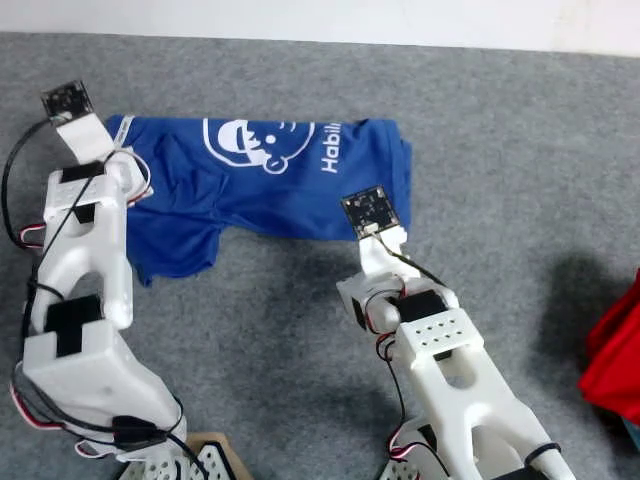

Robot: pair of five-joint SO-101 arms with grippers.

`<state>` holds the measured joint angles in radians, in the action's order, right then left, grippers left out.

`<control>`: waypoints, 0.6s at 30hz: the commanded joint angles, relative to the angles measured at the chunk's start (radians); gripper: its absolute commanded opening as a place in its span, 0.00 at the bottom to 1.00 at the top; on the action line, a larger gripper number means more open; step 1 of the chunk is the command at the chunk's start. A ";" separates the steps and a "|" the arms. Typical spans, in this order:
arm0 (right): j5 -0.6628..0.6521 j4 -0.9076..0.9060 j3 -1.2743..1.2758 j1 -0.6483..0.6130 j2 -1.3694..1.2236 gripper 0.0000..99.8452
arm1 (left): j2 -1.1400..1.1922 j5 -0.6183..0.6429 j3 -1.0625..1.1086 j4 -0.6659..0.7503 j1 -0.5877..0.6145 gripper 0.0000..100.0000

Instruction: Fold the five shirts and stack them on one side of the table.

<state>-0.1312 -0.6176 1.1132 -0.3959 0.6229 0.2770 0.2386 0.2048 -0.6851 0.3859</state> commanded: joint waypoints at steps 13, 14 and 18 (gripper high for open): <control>0.006 0.019 -0.045 -0.030 -0.012 0.18 | 0.051 0.015 0.036 0.015 0.154 0.01; 0.006 0.019 -0.042 -0.035 -0.012 0.18 | 0.051 0.014 0.042 0.015 0.162 0.01; 0.008 0.019 -0.041 -0.044 -0.012 0.18 | 0.051 0.012 0.050 0.015 0.180 0.01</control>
<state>-0.1312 -0.6176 1.1132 -0.4235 0.6137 0.3368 0.2432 0.2524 -0.6774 0.5485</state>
